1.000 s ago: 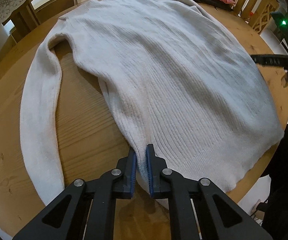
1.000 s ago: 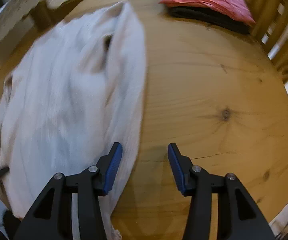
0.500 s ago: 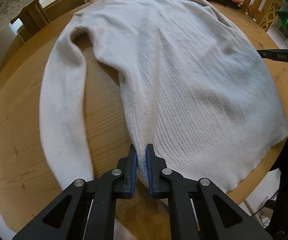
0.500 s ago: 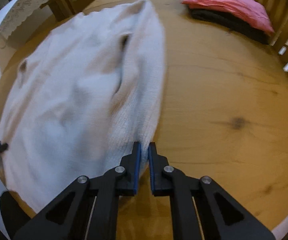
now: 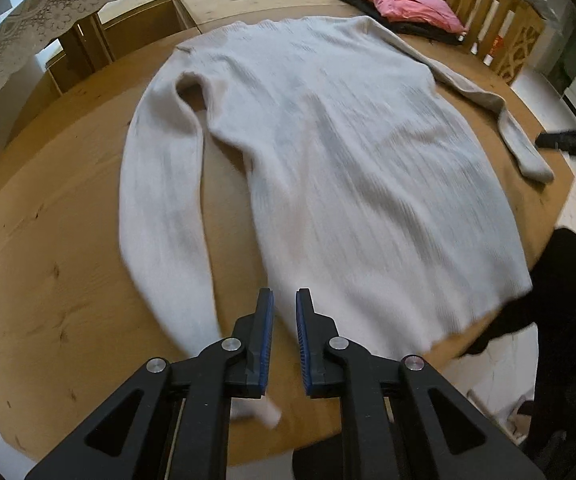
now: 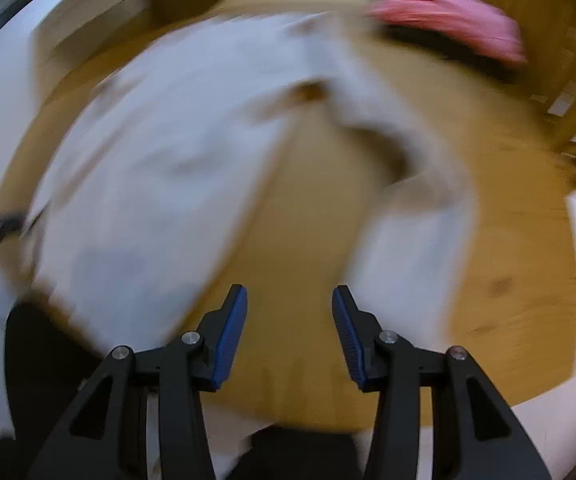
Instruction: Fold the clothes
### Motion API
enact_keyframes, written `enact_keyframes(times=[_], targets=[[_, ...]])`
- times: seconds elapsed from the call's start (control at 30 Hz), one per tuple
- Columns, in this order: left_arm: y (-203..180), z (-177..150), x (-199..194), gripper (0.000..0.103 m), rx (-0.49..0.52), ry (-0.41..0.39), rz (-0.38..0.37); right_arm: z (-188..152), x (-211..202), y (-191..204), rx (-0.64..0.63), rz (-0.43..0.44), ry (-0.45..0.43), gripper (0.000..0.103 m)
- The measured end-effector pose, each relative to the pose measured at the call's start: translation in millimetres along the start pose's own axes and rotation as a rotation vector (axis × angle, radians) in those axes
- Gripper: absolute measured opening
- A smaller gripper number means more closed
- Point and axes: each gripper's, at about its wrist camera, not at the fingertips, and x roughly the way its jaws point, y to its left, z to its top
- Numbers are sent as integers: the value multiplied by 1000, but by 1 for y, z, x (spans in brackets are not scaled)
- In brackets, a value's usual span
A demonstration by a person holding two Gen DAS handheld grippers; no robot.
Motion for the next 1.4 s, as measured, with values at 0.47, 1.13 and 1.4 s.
enact_keyframes(times=[0.47,1.13,1.4], targets=[[-34,-62,27,12,125,84,-104,-58,38,102,-216,30,52,44],[10,18,-12,0,82,-38,-52,28,7,43,-33,57,-76,4],[-14,1,18,10,104,63,-124,82,27,23,37,67,-52,4]])
